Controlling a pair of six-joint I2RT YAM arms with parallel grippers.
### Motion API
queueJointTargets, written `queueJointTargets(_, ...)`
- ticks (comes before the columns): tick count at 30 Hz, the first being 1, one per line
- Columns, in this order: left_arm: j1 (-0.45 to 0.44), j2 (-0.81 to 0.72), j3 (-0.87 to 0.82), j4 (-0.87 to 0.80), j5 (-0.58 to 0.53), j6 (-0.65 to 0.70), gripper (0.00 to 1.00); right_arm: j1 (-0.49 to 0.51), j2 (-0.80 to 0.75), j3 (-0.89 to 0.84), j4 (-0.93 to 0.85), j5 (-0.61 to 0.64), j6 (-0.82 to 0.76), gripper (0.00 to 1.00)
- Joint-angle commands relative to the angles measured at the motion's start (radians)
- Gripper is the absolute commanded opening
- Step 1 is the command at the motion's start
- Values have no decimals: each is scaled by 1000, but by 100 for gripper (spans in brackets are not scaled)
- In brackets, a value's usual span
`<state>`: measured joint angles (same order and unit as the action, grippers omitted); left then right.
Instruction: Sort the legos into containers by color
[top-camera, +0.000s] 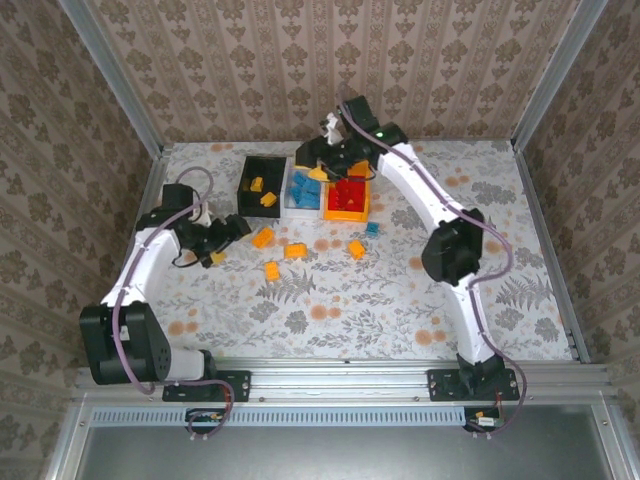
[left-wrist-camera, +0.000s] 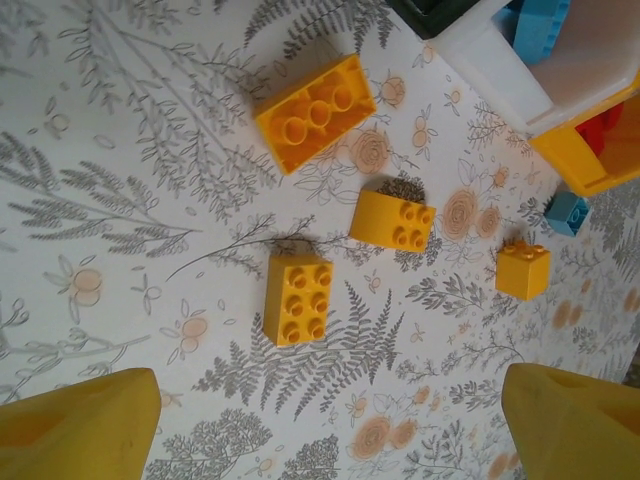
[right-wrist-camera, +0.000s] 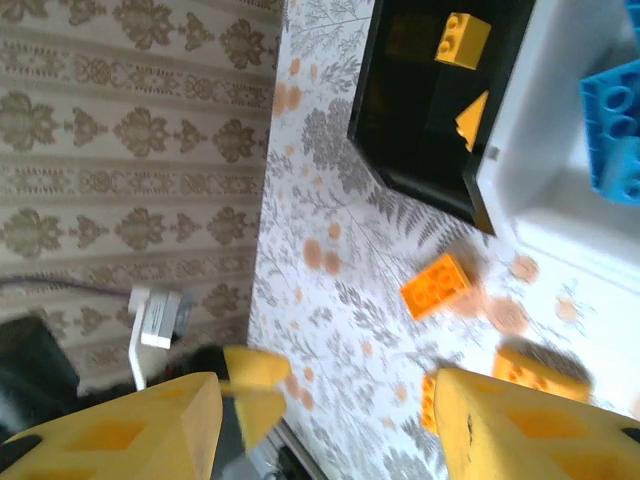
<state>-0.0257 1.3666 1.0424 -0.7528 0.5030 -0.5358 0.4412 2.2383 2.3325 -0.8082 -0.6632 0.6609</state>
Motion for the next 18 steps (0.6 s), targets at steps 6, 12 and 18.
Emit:
queueJointTargets(6, -124, 69, 105, 55, -42, -42, 91, -58, -288, -389, -150, 195, -223, 62)
queueJointTargets(12, -203, 96, 126, 64, -72, -65, 97, -107, -418, -611, -162, 335, -233, 63)
queueJointTargets(18, -247, 91, 110, 67, -96, -80, 100, -156, -463, -749, -166, 437, -226, 64)
